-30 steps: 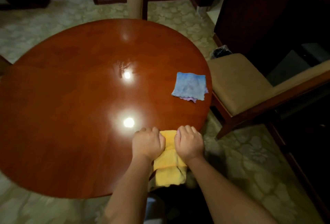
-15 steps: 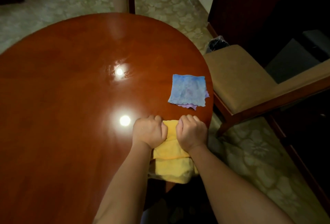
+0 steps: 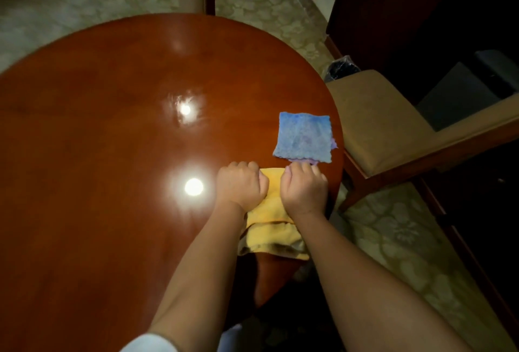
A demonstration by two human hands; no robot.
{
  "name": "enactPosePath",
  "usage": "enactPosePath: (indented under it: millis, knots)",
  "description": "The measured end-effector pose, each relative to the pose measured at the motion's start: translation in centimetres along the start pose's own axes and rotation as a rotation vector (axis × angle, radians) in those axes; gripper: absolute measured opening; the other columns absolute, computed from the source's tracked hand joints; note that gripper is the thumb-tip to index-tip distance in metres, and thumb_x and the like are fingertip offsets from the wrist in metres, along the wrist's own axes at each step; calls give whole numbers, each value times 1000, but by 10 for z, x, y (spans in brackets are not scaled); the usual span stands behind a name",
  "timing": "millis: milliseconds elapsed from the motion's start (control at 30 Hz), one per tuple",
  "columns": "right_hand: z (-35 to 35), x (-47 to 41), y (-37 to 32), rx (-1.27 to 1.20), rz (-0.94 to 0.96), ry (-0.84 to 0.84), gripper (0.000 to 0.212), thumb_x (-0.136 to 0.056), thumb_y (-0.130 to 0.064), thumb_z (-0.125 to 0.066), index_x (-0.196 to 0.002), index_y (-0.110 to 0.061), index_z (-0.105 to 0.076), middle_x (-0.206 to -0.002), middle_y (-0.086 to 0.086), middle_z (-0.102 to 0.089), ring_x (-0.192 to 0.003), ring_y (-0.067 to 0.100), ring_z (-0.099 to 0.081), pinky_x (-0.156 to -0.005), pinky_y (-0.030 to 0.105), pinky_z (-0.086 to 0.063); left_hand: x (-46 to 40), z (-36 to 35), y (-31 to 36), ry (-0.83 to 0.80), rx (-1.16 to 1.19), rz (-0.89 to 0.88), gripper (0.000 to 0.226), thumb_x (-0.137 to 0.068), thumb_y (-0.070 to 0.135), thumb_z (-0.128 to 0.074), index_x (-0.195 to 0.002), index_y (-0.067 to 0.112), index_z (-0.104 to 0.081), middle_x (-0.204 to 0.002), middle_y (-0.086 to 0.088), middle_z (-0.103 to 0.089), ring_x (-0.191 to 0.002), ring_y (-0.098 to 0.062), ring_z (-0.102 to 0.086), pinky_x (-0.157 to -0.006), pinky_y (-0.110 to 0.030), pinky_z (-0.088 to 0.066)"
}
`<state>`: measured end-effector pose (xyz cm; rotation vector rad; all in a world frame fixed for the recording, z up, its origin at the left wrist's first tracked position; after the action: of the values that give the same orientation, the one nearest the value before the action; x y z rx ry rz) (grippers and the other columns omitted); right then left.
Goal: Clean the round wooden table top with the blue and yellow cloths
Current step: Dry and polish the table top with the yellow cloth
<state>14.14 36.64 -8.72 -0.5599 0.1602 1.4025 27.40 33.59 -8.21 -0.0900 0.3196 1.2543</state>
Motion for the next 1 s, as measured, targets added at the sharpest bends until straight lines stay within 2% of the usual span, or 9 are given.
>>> enactPosePath:
  millis: [233,433,700,1000]
  knots:
    - [11,51,-53,34,156,-157,36,-88,-30,-35,-70,-13,-61,-69,6,-59,-65,29,-57,-56,33,-43,85,27,-32,-31,-63,181,34,-72,30,-35,-51,11,-54,-45,-7,-52,-37,-27,-49,-40,-21,-25]
    - [13,65,-77,-16,292,-156,36,-89,-29,-33,-69,-13,-60,-67,5,-58,-63,28,-56,-56,34,-44,120,40,-46,-25,-64,330,32,-71,29,-36,-48,11,-51,-43,-4,-49,-35,-26,-46,-41,-21,-22]
    - [-13,30,-90,-64,292,-80,31,-83,-26,-39,-62,-13,-58,-61,5,-56,-58,28,-55,-51,30,-39,88,31,-69,5,-79,344,31,-71,28,-35,-48,13,-49,-42,-4,-47,-35,-25,-44,-39,-20,-26]
    - [-69,-56,-127,-102,279,-50,32,-84,-25,-39,-63,-11,-58,-61,7,-56,-58,31,-55,-51,32,-39,0,14,-130,55,-100,337,33,-70,28,-36,-47,10,-50,-42,-7,-48,-35,-26,-44,-41,-20,-22]
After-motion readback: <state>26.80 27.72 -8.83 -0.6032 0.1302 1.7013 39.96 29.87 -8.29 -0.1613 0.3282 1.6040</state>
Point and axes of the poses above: each hand's wrist, its own x-axis away from the middle knuckle, its own z-axis out of the back of the hand, y = z × x, the point moved 5 cm from there along -x, towards the middle knuckle
